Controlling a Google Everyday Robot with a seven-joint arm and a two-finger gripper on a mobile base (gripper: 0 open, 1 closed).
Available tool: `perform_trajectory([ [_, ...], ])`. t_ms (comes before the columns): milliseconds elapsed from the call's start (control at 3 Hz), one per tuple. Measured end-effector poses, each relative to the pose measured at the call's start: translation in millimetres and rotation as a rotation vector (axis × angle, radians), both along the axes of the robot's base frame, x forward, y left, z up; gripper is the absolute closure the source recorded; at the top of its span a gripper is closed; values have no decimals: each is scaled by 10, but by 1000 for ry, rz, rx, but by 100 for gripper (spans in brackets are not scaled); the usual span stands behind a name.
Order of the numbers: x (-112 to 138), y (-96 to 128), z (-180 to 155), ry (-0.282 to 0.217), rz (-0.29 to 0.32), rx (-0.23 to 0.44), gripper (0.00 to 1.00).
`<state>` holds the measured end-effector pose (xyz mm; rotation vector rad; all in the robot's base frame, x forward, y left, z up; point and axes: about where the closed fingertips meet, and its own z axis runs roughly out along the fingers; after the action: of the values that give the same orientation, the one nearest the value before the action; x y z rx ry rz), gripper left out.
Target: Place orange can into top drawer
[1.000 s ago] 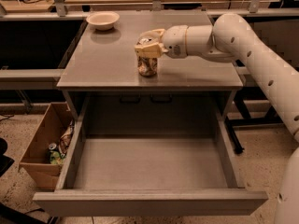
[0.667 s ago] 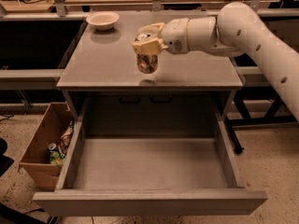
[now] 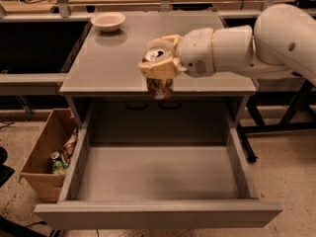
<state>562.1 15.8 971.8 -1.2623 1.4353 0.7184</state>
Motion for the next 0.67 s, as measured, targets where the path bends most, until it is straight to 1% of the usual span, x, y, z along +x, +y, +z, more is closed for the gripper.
perform_trajectory([
  [333,-432,-173,-530,64,17,-5,100],
  [667,-636,-368,-1164,73,-11,39,100],
])
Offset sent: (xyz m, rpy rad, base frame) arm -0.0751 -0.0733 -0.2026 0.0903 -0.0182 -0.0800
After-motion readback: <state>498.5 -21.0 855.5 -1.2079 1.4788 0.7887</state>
